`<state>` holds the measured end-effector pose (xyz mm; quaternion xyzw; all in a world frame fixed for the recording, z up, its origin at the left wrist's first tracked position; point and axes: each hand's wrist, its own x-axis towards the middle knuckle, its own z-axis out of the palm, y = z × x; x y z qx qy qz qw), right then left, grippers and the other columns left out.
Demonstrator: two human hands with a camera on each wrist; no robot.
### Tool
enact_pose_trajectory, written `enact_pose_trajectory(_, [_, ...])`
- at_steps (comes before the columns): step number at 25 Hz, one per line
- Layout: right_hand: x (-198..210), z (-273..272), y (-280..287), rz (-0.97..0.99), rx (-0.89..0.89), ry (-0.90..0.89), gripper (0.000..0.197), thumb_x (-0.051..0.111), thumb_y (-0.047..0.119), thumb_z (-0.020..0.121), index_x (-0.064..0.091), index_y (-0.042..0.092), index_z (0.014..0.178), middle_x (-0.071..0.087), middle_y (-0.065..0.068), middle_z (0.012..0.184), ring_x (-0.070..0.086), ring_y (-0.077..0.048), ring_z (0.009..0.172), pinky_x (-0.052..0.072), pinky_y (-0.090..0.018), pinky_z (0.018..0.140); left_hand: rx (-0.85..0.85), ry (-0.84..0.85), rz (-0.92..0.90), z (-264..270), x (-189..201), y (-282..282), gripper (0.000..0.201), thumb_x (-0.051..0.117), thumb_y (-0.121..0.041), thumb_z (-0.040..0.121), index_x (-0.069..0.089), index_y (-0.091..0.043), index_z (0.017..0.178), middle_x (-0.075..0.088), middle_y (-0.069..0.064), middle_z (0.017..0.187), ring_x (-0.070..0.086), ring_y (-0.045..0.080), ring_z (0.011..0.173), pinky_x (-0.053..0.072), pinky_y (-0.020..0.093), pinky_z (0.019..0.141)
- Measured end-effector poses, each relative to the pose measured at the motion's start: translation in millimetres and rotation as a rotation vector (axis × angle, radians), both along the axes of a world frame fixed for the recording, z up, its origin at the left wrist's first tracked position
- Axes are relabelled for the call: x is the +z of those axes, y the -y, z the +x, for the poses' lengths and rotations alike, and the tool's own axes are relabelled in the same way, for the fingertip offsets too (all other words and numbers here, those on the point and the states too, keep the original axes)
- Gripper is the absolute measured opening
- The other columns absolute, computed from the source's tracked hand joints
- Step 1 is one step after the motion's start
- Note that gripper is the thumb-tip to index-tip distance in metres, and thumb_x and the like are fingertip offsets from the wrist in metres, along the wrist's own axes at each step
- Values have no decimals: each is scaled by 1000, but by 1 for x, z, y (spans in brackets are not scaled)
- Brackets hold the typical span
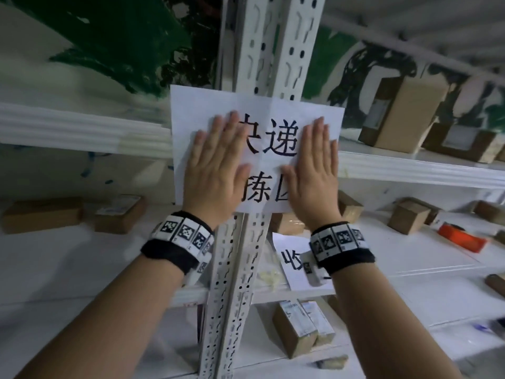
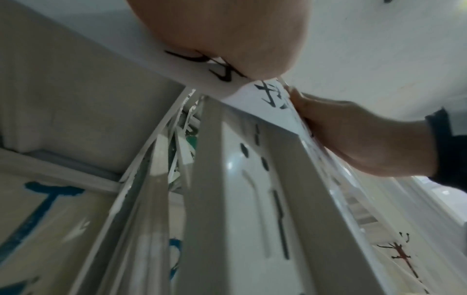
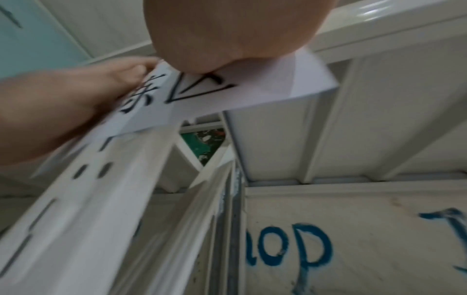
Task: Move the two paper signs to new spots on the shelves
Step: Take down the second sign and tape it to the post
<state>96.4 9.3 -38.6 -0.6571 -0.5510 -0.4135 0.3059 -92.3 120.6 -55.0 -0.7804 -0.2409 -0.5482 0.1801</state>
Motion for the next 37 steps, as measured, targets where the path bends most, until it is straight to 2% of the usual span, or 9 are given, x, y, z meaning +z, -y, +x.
enact_pose_trajectory(7, [-26, 85, 49, -13, -63, -191, 75, 27, 44, 113, 0, 1, 168, -6, -16, 177, -5, -31, 166, 9, -55, 133, 300, 142, -152, -45, -10, -18, 81, 28, -52, 109, 6, -1, 168, 7, 26, 175, 8, 43, 164, 1, 56, 132])
enact_pose_trajectory(12, [-12, 38, 46, 159, 121, -393, 71, 33, 35, 115, 3, -2, 167, -6, -18, 176, -6, -32, 165, 5, -53, 134, 132, 337, -233, -25, 8, 18, 80, 37, -44, 112, 9, 10, 165, 4, 36, 172, 5, 48, 163, 3, 60, 132])
enact_pose_trajectory(17, [6, -48, 4, 163, 314, -163, 59, 42, 5, 110, 20, -14, 161, 10, -34, 171, 6, -50, 161, 1, -59, 133, 78, 159, -158, 24, 41, 35, 79, 40, -46, 113, 14, 7, 165, 6, 34, 173, 7, 47, 163, 1, 58, 133])
enact_pose_trajectory(20, [10, -66, -19, 71, 365, -68, 59, 43, 18, 112, 27, -4, 164, 14, -27, 173, 10, -41, 163, 5, -58, 133, 234, 89, -167, 32, 34, 23, 73, 32, -39, 113, 6, 1, 168, 4, 25, 176, 4, 37, 166, 5, 56, 134])
enact_pose_trajectory(24, [-1, -31, -13, 53, 98, -22, 77, 27, 48, 110, 12, -4, 166, 7, -24, 174, 9, -40, 163, 9, -56, 133, 303, 88, -151, -11, 26, 5, 82, 21, -55, 111, 7, 2, 167, 5, 25, 176, 5, 37, 165, 3, 52, 135])
enact_pose_trajectory(29, [-21, 20, 7, 76, 23, -150, 75, 31, 41, 112, 5, -2, 167, 0, -23, 175, 1, -38, 164, 10, -58, 131, 373, 160, -221, -69, 1, -19, 87, 27, -56, 109, 3, 5, 166, 2, 29, 175, 3, 43, 164, 4, 59, 133])
enact_pose_trajectory(33, [-8, -32, 7, 162, 78, -365, 80, 41, 39, 113, 0, -4, 167, -10, -23, 175, -10, -37, 164, 0, -56, 133, 253, 269, -323, -66, 2, 1, 88, 28, -55, 110, -1, 5, 166, -6, 29, 175, -5, 43, 164, -1, 60, 132])
enact_pose_trajectory(35, [0, -60, -3, 126, 181, -253, 76, 43, 28, 112, 0, -5, 166, -10, -25, 174, -10, -40, 163, -4, -57, 133, 199, 192, -243, -35, 14, 19, 86, 31, -53, 111, 0, 3, 167, -6, 27, 175, -4, 43, 164, -3, 58, 133])
enact_pose_trajectory(37, [5, -62, -11, 33, 186, -119, 77, 42, 34, 112, 0, 2, 168, -10, -21, 175, -10, -38, 164, -4, -58, 132, 303, 49, -198, -19, 16, 19, 88, 26, -62, 110, -2, -1, 168, -6, 23, 176, -4, 39, 165, 0, 57, 134])
